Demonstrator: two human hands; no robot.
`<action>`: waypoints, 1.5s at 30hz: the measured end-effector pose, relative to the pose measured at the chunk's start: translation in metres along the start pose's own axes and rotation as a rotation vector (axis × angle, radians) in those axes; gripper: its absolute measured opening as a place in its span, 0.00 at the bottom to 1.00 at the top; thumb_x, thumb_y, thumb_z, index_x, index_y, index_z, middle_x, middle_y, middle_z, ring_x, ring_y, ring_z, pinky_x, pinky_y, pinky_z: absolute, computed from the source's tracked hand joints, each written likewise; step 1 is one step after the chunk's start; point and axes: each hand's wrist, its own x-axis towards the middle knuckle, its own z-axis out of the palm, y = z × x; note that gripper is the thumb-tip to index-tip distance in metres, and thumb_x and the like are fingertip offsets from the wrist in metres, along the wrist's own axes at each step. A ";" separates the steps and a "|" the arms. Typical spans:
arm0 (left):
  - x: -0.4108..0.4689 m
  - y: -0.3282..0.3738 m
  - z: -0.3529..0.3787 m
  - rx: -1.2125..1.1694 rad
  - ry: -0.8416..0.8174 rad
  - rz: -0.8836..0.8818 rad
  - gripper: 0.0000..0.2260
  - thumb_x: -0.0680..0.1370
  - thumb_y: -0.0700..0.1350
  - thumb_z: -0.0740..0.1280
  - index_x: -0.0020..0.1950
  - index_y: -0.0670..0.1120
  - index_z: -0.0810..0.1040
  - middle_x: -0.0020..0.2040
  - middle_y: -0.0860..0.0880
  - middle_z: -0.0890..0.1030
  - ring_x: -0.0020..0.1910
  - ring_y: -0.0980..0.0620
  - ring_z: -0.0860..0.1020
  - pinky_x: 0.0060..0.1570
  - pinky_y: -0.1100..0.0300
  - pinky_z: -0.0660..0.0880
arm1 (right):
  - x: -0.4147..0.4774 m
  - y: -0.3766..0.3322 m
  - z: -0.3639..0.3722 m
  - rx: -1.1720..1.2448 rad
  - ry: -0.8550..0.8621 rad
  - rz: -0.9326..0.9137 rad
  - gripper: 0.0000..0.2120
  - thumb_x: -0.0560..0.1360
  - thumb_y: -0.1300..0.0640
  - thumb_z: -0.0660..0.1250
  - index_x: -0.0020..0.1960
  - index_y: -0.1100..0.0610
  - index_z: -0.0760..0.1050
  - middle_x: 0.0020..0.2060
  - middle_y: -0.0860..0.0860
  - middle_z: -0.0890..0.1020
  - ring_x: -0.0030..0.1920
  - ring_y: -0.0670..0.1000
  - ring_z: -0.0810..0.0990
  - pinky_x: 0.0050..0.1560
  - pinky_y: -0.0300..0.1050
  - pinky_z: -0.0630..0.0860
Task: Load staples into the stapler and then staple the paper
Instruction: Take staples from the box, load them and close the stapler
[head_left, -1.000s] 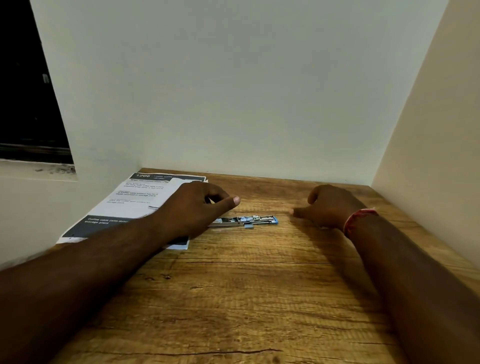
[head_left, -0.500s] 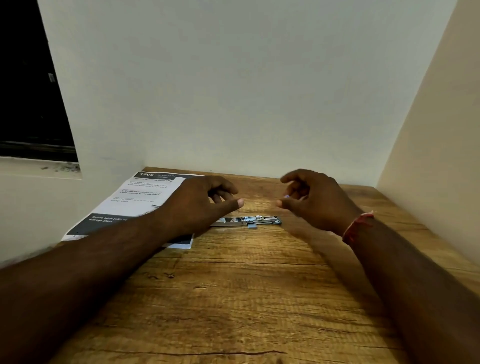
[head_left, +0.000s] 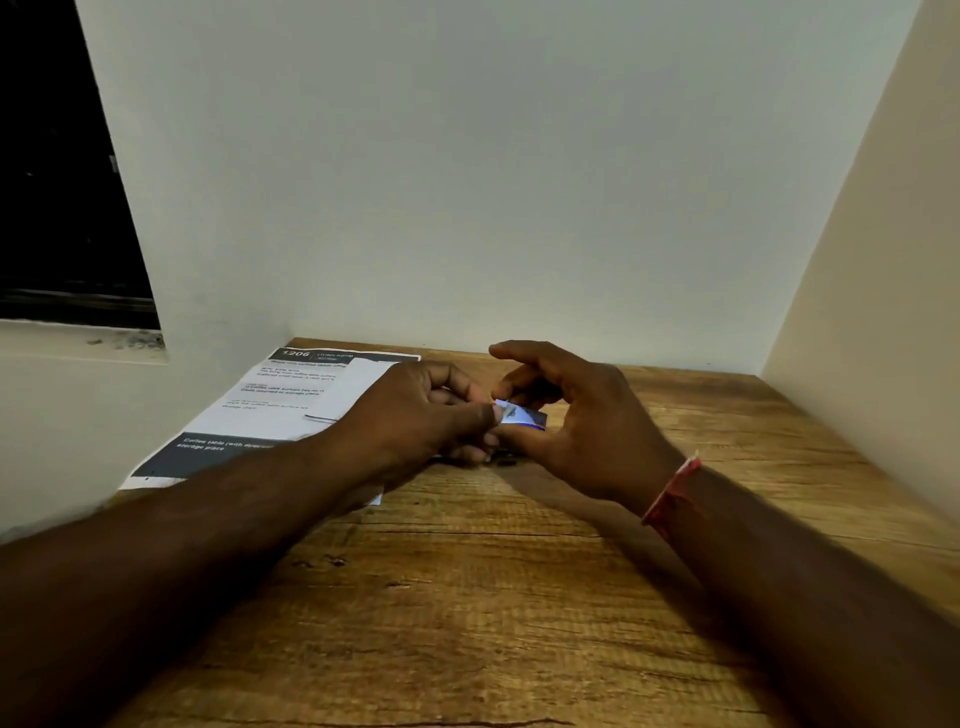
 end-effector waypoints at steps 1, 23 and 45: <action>0.000 0.000 0.000 -0.001 0.013 -0.002 0.06 0.81 0.36 0.78 0.54 0.36 0.83 0.45 0.32 0.89 0.38 0.42 0.87 0.42 0.53 0.87 | 0.000 0.001 0.000 0.012 0.000 0.000 0.36 0.71 0.55 0.86 0.76 0.46 0.78 0.54 0.42 0.88 0.53 0.45 0.88 0.59 0.44 0.85; 0.006 0.003 -0.007 -0.023 0.050 -0.102 0.09 0.81 0.40 0.79 0.56 0.35 0.88 0.48 0.32 0.90 0.57 0.32 0.90 0.68 0.39 0.83 | 0.000 0.001 -0.005 0.050 -0.018 0.085 0.28 0.70 0.52 0.87 0.69 0.47 0.83 0.50 0.43 0.89 0.52 0.44 0.88 0.49 0.44 0.86; 0.001 0.005 -0.031 0.928 -0.230 0.324 0.11 0.72 0.60 0.84 0.52 0.61 0.92 0.49 0.63 0.88 0.52 0.62 0.82 0.48 0.62 0.75 | 0.001 0.002 -0.023 0.071 -0.371 0.224 0.25 0.65 0.52 0.90 0.60 0.45 0.86 0.47 0.43 0.91 0.39 0.45 0.86 0.43 0.38 0.83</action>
